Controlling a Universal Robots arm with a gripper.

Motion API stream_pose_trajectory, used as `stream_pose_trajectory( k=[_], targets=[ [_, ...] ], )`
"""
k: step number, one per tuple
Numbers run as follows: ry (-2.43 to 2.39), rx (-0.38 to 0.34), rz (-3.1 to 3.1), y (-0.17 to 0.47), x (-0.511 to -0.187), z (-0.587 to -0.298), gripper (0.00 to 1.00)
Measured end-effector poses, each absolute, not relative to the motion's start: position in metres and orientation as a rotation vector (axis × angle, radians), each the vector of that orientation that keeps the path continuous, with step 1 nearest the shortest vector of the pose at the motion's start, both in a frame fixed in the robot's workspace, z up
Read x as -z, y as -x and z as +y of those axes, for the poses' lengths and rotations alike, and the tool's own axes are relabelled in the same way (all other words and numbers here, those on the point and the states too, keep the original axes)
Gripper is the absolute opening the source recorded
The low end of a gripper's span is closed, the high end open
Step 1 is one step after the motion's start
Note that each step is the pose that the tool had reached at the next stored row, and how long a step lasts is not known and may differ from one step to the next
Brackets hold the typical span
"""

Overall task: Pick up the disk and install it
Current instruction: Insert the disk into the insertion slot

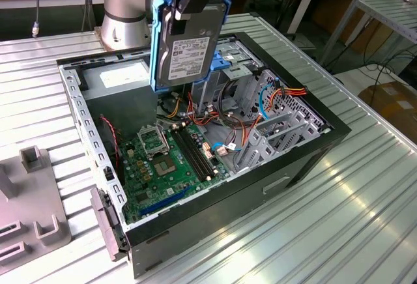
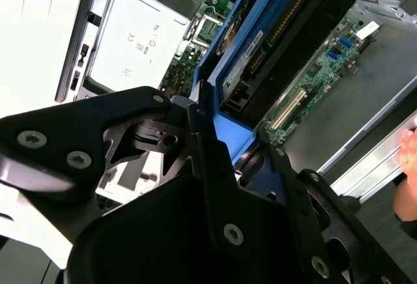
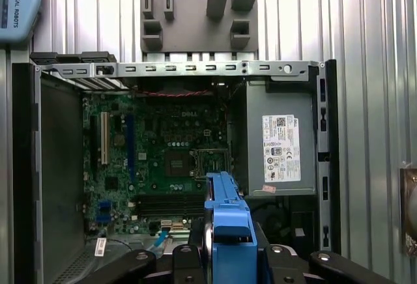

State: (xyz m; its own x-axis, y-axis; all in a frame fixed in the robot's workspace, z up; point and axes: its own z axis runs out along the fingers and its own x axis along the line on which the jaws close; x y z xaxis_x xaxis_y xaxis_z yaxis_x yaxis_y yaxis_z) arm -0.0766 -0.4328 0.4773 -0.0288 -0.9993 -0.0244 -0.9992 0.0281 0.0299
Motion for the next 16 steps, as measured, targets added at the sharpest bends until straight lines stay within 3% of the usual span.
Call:
stream_pose_trajectory(
  k=[16],
  targets=[
    [-2.187, 0.06, -2.25, 0.076, -0.476, -0.447, 0.37]
  ],
)
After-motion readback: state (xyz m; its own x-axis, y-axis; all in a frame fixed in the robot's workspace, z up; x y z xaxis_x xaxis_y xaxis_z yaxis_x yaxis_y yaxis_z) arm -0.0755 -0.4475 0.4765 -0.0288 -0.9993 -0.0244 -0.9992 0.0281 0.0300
